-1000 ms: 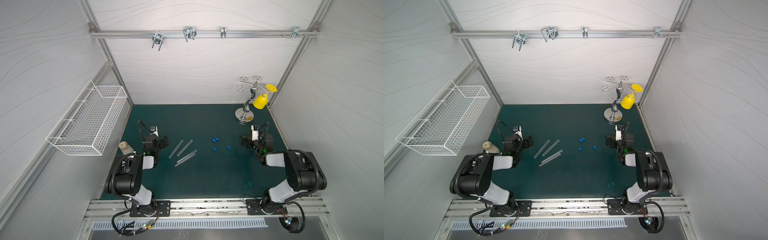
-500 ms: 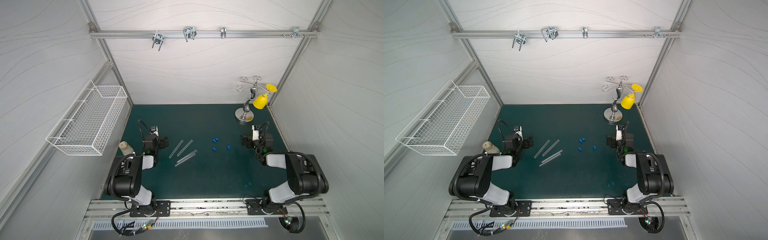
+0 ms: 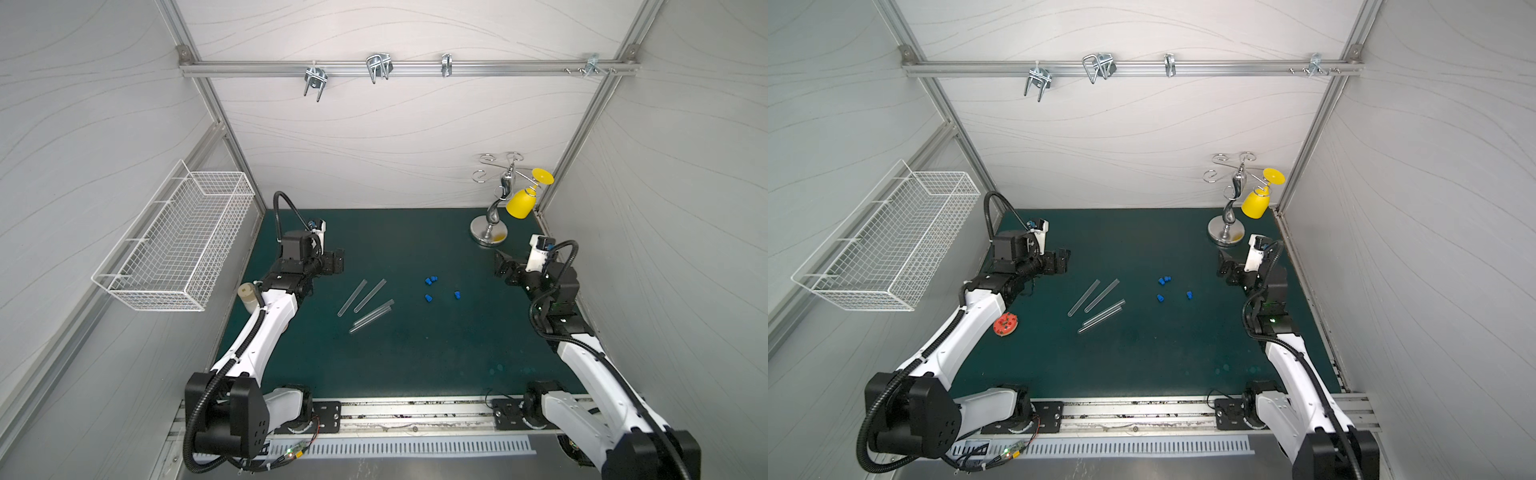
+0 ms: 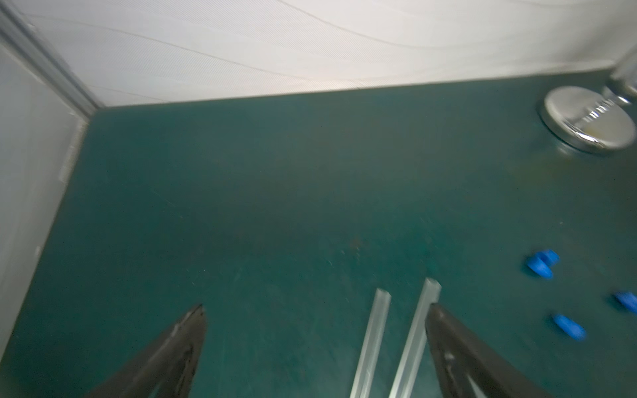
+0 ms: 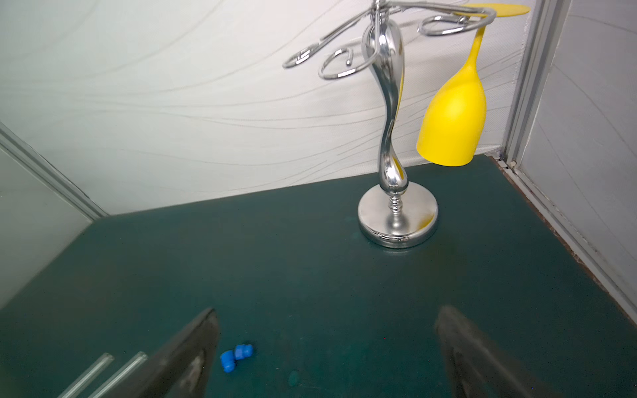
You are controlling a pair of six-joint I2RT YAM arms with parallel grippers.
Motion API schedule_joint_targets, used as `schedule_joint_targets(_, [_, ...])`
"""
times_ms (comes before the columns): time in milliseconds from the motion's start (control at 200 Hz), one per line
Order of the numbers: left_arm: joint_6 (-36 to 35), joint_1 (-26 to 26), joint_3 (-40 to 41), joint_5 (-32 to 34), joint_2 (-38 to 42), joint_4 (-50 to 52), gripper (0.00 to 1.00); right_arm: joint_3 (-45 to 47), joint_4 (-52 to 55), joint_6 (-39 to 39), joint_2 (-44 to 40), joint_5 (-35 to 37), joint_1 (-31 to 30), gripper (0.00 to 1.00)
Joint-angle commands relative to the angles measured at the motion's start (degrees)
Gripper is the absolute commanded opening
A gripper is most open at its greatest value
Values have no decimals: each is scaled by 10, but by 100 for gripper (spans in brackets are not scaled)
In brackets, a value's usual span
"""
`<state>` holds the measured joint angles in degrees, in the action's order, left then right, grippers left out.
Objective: Insert stoppers into test tubes
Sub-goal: Pick up the test tube at the center of the board.
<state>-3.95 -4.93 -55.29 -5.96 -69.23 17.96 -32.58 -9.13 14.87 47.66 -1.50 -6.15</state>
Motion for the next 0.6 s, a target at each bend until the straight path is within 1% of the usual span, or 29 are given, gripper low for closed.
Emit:
schedule_joint_targets(0, [-22,-16,-40,-34,1,172,100,-23,150,90,-53,13,-2,99])
schedule_joint_targets(80, [-28,-20,-34,-49,3,196,99,-33,195,81,-86,-10,-2,99])
schedule_joint_targets(185, [-65,-20,0,-84,11,171,98,-55,264,46,-109,-34,-6,99])
schedule_joint_targets(290, [-78,-26,22,-91,-9,141,97,-60,314,21,-121,-34,-25,99])
schedule_joint_targets(385, [-78,-32,16,-89,-44,139,95,-45,328,12,-132,-23,-40,99])
schedule_joint_targets(505, [-77,-43,3,-74,-81,143,92,-33,325,14,-128,-18,-41,99])
schedule_joint_targets(590, [-80,-53,-3,-62,-103,141,92,-39,327,13,-119,-17,-41,99])
